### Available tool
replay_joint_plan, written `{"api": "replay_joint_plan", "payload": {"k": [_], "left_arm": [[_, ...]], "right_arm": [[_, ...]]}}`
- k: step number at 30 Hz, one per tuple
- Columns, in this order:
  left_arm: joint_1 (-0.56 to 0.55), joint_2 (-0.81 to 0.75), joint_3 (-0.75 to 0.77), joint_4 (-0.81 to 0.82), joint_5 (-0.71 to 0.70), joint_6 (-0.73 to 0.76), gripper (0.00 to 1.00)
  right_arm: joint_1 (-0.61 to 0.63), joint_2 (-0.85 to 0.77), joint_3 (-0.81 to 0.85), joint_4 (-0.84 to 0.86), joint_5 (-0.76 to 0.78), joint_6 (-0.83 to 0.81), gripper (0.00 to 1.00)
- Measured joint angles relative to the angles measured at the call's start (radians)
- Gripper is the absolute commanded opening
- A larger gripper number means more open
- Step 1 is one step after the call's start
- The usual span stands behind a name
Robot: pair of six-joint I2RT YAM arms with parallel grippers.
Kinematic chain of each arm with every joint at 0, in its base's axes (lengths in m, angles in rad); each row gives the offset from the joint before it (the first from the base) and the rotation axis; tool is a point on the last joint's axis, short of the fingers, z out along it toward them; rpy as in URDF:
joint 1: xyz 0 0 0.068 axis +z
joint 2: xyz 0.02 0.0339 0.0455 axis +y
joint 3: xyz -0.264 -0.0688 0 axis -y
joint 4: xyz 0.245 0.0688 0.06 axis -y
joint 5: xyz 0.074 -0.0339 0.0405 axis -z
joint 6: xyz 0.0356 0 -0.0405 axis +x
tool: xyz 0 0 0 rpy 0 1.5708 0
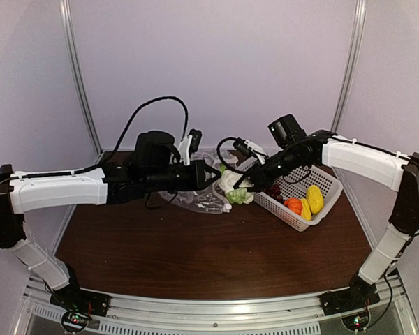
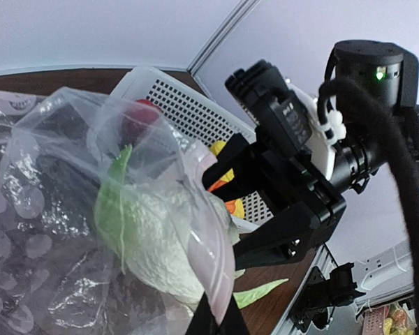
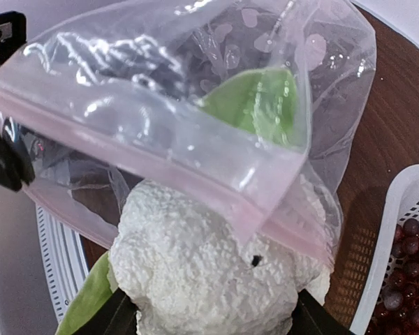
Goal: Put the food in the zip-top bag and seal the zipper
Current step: Place the fake vegetable in the zipper food storage bag.
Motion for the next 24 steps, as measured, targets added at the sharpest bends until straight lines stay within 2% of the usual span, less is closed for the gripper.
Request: {"api": "replay_joint_plan", "payload": {"k": [7, 11, 16, 18, 21, 24], "left_arm": [[-0.002, 0.088, 0.011, 0.014, 0.036, -0.010, 0.00], [-0.006, 0.112, 0.018, 0.024, 0.044, -0.022, 0.00], [-0.022, 0.114, 0.023, 0.040, 0.043, -0.036, 0.00], [-0.025, 0.110, 0.019, 0.054, 0.039, -0.044, 0.00], [-0.027, 0.089, -0.008, 0.091, 0.026, -0.056, 0.00], [-0.027, 0.083, -0.013, 0.101, 0.010, -0.061, 0.00]], "right_arm": [[0.065, 0.066, 0.147, -0.046, 0.165, 0.030, 0.52], [0.102, 0.066, 0.160, -0.049, 0.274, 0.073, 0.59], [0.122, 0.070, 0.160, -0.050, 0.344, 0.120, 0.62], [0.127, 0.073, 0.160, -0.048, 0.370, 0.133, 0.68], [0.132, 0.075, 0.161, -0.048, 0.386, 0.140, 0.85], [0.136, 0.075, 0.173, -0.062, 0.372, 0.124, 0.97]]}}
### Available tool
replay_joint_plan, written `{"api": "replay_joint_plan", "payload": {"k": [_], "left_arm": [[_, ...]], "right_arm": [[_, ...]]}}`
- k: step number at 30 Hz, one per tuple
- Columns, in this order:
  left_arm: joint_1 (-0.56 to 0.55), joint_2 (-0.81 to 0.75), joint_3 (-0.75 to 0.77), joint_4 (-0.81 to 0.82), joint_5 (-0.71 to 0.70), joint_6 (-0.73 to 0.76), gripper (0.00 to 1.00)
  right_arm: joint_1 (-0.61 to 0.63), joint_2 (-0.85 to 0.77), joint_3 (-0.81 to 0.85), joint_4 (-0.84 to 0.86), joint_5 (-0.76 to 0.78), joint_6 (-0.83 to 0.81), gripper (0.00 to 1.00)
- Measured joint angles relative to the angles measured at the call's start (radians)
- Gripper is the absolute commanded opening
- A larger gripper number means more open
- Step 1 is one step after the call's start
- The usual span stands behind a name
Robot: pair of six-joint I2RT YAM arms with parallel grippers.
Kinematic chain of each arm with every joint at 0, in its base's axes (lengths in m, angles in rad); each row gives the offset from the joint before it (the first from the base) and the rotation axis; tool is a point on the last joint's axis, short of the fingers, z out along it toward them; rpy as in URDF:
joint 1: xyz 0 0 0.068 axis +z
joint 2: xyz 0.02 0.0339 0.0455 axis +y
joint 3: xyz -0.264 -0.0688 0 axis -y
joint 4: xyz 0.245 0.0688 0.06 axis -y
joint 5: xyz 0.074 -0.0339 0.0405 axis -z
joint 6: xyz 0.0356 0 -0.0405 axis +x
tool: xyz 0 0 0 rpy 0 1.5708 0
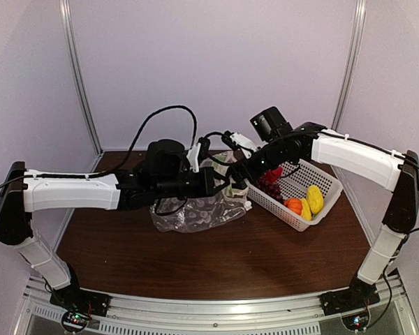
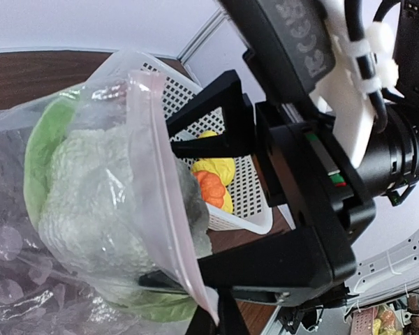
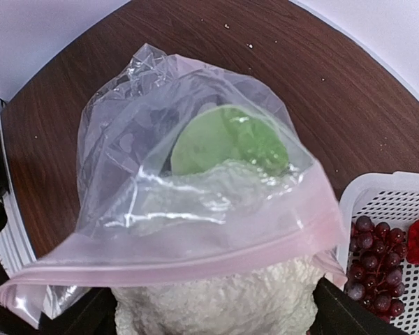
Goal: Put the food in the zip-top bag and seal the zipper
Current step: Place the fake vegetable in the zipper food storage bag.
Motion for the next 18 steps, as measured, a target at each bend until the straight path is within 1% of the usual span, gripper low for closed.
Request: {"api": "replay_joint_plan", "payload": {"k": [1, 5, 10, 14, 16, 18], "left_arm": [[0.000, -0.001, -0.002, 0.002, -0.001, 0.000, 0.00], [-0.003, -0.002, -0.016, 0.012, -0.013, -0.001, 0.00], [0.009, -0.016, -0.058, 0.021, -0.026, 0.000, 0.00], [0.028, -0.048, -0.112, 0.025, -0.026, 0.005, 0.00], [0.035, -0.059, -0.124, 0.027, -0.026, 0.007, 0.00], [0.040, -0.068, -0.132, 0.039, -0.026, 0.009, 0.00]], "right_arm": [[0.000, 0.000, 0.005, -0.005, -0.005, -0.002, 0.99], [-0.009, -0.030, 0.008, -0.035, -0.026, -0.050, 1.00], [-0.058, -0.150, -0.001, -0.076, -0.077, -0.097, 0.99], [-0.141, -0.256, -0.055, -0.056, -0.100, -0.101, 0.90], [-0.176, -0.272, -0.094, -0.043, -0.092, -0.098, 0.86], [-0.181, -0.257, -0.135, -0.030, -0.100, -0.099, 0.83]]}}
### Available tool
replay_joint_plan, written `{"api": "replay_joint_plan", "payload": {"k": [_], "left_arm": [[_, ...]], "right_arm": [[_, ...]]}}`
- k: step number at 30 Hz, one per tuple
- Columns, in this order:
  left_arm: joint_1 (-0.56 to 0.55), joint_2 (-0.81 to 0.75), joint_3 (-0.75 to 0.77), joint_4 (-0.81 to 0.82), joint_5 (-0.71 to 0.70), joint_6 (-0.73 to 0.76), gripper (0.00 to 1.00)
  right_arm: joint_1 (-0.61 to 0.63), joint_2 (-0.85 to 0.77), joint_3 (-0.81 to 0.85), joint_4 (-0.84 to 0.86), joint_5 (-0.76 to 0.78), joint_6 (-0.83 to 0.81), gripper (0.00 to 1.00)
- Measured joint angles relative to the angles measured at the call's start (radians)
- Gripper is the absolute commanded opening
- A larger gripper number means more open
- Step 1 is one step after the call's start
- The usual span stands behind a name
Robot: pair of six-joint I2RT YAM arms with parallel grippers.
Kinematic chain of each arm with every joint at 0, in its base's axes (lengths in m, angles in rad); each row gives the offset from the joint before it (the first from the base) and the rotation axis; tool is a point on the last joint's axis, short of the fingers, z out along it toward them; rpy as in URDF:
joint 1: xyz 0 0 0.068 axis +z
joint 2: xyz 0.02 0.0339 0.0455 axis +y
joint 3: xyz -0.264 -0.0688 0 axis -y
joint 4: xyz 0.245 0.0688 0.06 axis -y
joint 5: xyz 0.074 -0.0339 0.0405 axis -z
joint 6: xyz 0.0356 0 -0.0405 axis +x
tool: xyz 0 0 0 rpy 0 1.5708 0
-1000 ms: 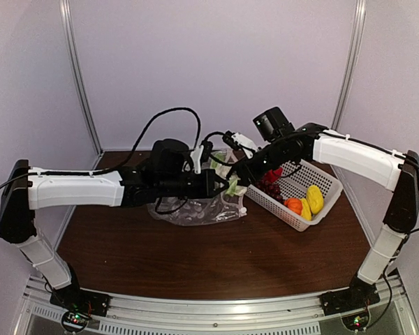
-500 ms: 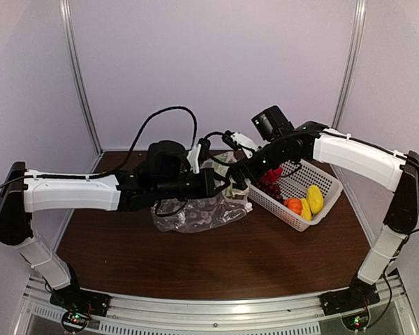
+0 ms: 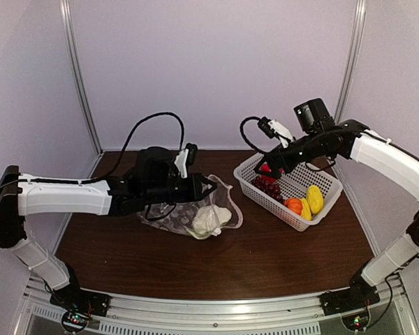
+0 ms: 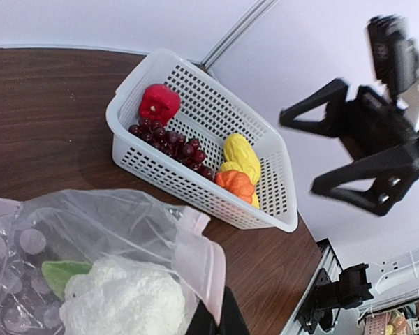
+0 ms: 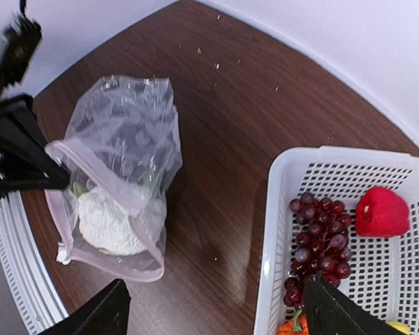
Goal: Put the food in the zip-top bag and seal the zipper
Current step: Place the fake vegetable in the zipper food storage bag, then adjust the zipper food storage bag at the center of the board.
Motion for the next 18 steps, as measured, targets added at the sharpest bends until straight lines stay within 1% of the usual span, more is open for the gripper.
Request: {"api": "replay_joint_plan", "payload": {"k": [5, 8, 11, 14, 18], "left_arm": [[0.002, -0.008, -0.014, 0.037, -0.006, -0.002, 0.00], [0.002, -0.024, -0.049, 0.064, -0.020, -0.013, 0.00], [0.002, -0.038, -0.066, 0.069, -0.033, -0.019, 0.00], [0.002, -0.040, -0.066, 0.078, -0.037, -0.020, 0.00], [0.002, -0.040, -0.066, 0.084, -0.038, -0.024, 0.00]], "right_arm": [[0.018, 0.083, -0.120, 0.024, -0.087, 0.009, 0.83], [0.041, 0.109, -0.164, 0.029, -0.114, 0.012, 0.76], [0.059, 0.117, -0.170, 0.057, -0.116, 0.030, 0.70], [0.064, 0.137, -0.166, 0.093, -0.117, 0.041, 0.62], [0.065, 0.224, -0.135, 0.113, -0.153, 0.053, 0.61]]}}
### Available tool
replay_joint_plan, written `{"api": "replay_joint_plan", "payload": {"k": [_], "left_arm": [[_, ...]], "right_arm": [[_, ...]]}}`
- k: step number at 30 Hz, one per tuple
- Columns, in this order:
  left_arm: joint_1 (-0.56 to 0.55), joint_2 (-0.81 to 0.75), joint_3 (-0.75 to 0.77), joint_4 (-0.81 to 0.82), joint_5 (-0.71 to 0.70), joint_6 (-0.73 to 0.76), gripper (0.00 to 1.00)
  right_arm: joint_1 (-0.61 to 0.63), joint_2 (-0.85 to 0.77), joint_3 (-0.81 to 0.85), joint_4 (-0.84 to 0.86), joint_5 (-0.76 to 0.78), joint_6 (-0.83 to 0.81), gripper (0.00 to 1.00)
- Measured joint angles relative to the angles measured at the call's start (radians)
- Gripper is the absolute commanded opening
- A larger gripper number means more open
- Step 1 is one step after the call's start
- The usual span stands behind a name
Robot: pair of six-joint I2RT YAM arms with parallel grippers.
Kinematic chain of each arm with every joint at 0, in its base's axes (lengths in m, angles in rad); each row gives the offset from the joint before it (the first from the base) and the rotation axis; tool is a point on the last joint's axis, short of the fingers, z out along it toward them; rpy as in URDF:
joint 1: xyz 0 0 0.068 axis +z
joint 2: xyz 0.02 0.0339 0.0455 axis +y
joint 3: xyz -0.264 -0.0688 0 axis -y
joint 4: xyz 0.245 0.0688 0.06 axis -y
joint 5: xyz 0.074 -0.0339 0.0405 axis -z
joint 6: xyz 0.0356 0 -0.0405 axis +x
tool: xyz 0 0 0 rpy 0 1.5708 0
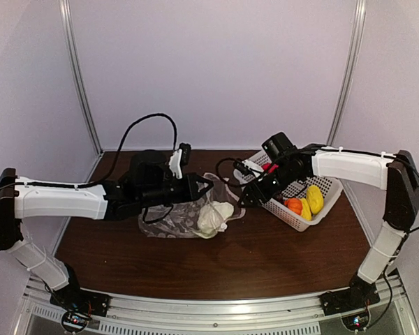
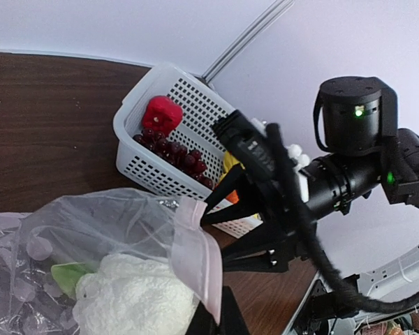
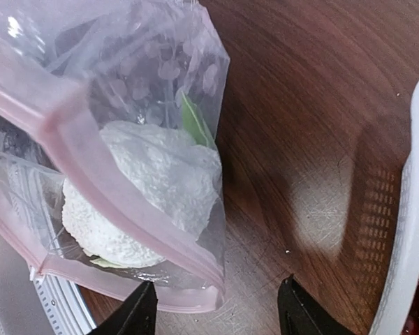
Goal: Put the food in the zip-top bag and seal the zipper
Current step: Adjust the zipper food storage bag at the center of the board.
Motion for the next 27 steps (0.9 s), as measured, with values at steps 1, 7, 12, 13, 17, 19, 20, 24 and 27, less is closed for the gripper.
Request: {"api": "replay_joint_plan", "payload": {"k": [1, 7, 12, 13, 17, 19, 20, 24, 27], "left_arm": [[0.000, 0.000, 0.000, 0.000, 0.000, -0.002, 0.00], [0.000, -0.031, -0.031, 0.007, -0.005, -0.022, 0.00], [0.000, -0.064, -0.047, 0.011, -0.012, -0.030, 0.00], [0.000, -0.067, -0.047, 0.015, -0.012, -0.030, 0.00], [0.000, -0.078, -0.058, 0.026, -0.013, -0.031, 0.00], [0.000, -0.080, -0.063, 0.019, -0.024, -0.031, 0.00], [0.000, -0.080, -0.063, 0.012, -0.030, -0.031, 0.00], [0.000, -0.076, -0.035, -0.078, -0.053, -0.013, 0.00], [0.000, -0.051, 0.073, -0.218, -0.055, 0.032, 0.00]], "right_arm": [[0.000, 0.024, 0.003, 0.005, -0.014, 0.000, 0.61], [0.013, 0.055, -0.025, 0.033, -0.065, 0.008, 0.36], [0.018, 0.056, -0.027, 0.058, -0.069, 0.027, 0.32], [0.018, 0.061, -0.025, 0.062, -0.071, 0.031, 0.27], [0.018, 0.107, 0.005, 0.067, -0.080, 0.045, 0.00], [0.018, 0.141, 0.040, 0.058, -0.079, 0.052, 0.00], [0.018, 0.151, 0.059, 0.043, -0.078, 0.051, 0.00], [0.018, 0.143, 0.142, -0.041, -0.097, 0.036, 0.00], [0.018, 0.105, 0.228, -0.108, -0.159, 0.019, 0.00]]}}
